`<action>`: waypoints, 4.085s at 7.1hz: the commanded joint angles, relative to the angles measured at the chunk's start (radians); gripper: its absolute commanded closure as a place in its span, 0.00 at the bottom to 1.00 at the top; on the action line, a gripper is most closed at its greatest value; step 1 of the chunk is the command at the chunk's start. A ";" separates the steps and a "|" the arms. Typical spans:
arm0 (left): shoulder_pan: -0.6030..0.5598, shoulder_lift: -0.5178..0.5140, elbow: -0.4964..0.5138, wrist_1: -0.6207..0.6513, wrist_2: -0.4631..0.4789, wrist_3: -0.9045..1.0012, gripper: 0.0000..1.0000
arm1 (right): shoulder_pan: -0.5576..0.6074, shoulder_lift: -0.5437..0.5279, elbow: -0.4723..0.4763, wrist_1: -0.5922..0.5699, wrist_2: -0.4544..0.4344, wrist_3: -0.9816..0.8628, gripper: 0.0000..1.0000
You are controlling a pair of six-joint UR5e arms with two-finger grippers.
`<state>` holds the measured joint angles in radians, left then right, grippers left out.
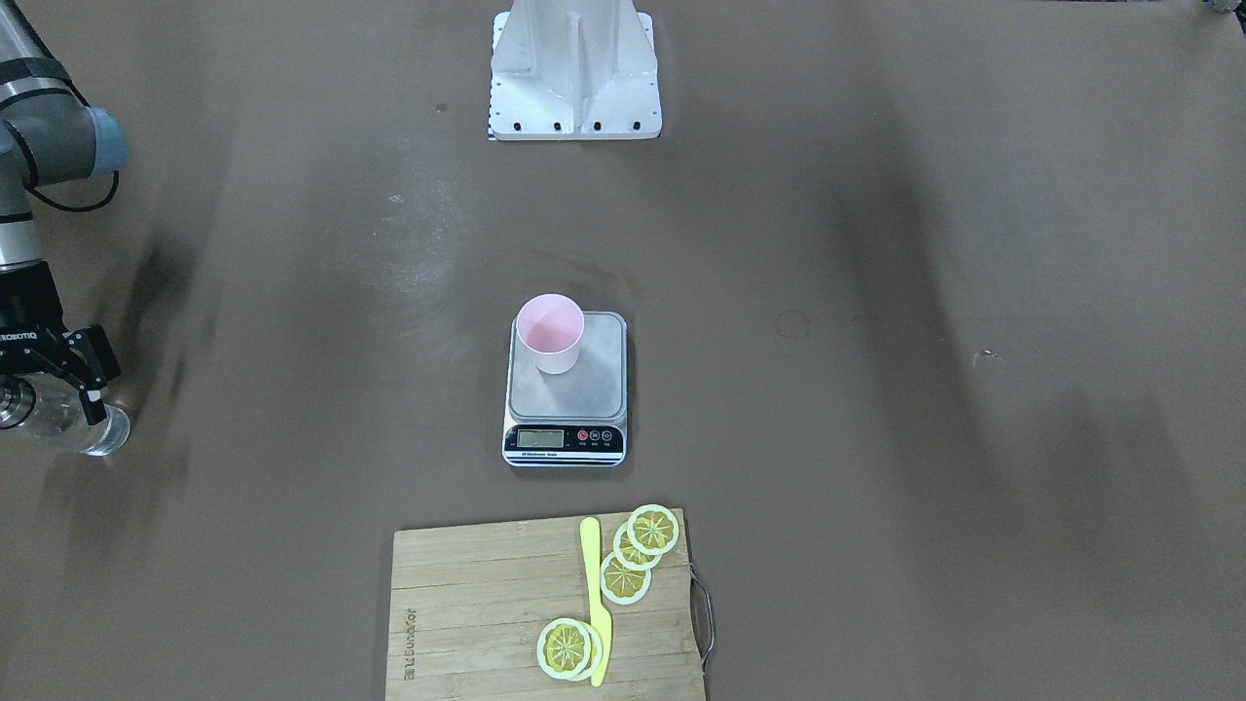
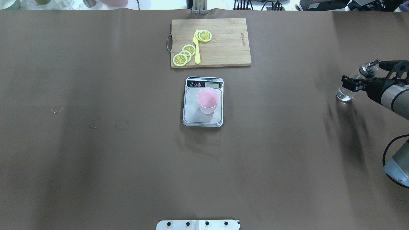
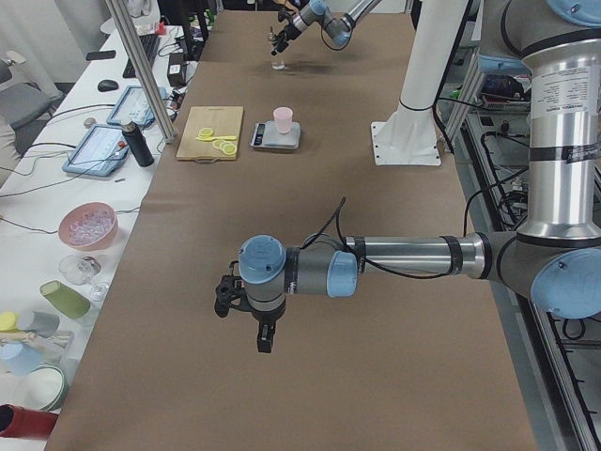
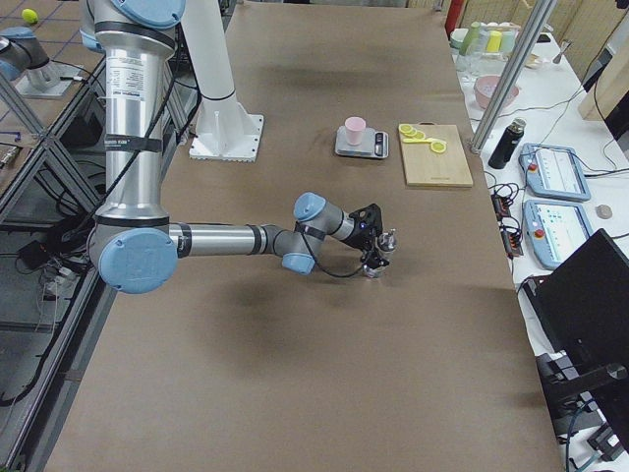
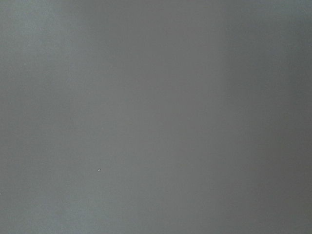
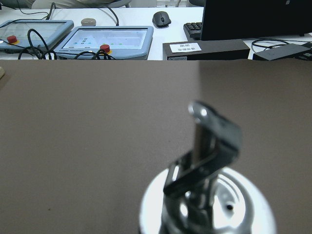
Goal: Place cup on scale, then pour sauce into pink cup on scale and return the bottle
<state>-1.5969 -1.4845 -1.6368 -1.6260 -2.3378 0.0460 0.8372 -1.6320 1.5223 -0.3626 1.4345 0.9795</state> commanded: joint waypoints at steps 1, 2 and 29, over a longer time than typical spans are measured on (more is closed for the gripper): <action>0.000 0.000 0.000 0.000 0.000 0.000 0.02 | -0.006 -0.011 0.007 0.001 0.000 0.005 0.00; 0.000 0.000 0.002 0.000 0.000 0.000 0.02 | -0.013 -0.031 0.040 -0.001 0.001 0.005 0.00; 0.008 -0.002 0.037 0.006 0.011 0.003 0.02 | 0.678 0.083 0.103 -1.103 0.963 -0.579 0.00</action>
<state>-1.5886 -1.4865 -1.6001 -1.6199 -2.3269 0.0495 1.5178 -1.4971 1.6048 -1.5153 2.4020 0.3963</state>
